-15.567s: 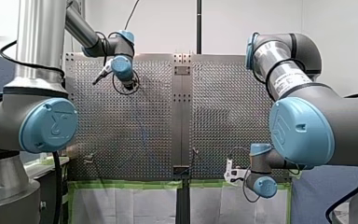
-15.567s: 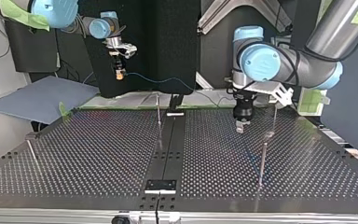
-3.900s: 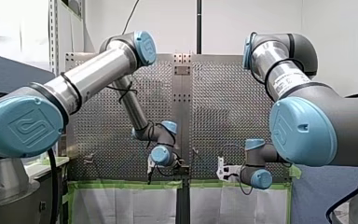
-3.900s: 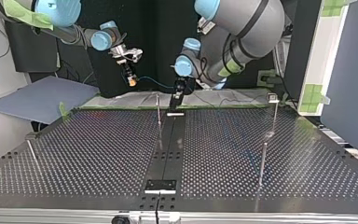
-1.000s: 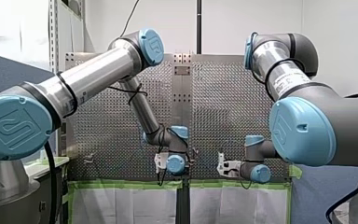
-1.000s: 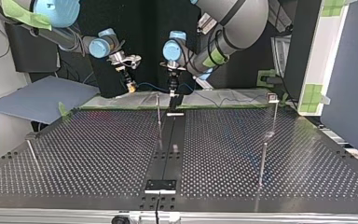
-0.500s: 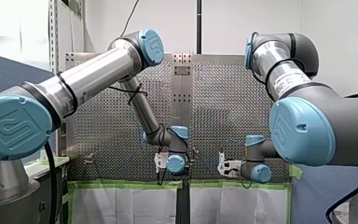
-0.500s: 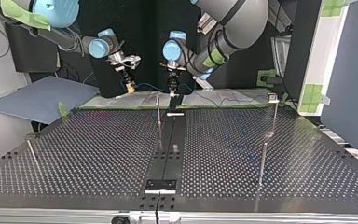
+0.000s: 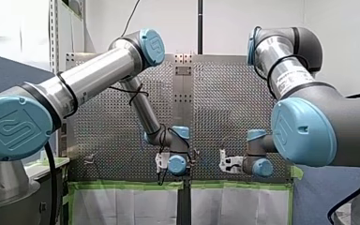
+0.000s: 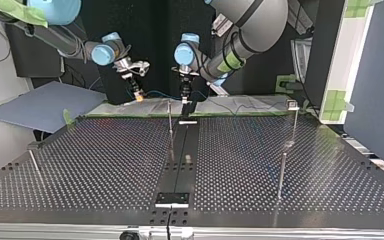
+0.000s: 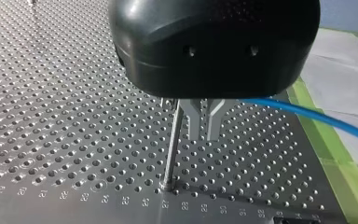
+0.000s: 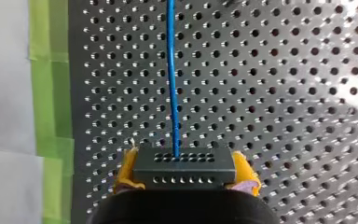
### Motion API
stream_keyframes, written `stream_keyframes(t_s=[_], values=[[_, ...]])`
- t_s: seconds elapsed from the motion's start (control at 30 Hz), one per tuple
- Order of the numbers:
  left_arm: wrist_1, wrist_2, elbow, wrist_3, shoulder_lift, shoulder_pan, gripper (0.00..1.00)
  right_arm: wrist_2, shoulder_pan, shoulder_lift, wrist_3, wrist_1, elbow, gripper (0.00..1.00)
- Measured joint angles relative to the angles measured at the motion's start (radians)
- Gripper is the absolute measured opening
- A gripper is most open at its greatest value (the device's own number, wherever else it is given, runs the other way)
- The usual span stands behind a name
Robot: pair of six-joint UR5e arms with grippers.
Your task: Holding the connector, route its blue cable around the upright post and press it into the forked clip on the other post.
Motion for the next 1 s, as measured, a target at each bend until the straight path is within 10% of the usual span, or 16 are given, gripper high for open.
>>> stream_keyframes(t_s=[0.2, 0.47, 1.0], values=[[-0.002, -0.023, 0.000, 0.002, 0.003, -0.003, 0.10, -0.004, 0.002, -0.036, -0.047, 0.050, 0.000, 0.00], [-0.002, -0.027, 0.001, 0.002, 0.017, -0.009, 0.10, -0.002, -0.005, -0.042, -0.054, 0.064, 0.000, 0.00], [-0.003, 0.005, 0.005, -0.005, 0.018, -0.006, 0.10, 0.008, -0.011, -0.041, 0.056, 0.020, -0.001, 0.00]])
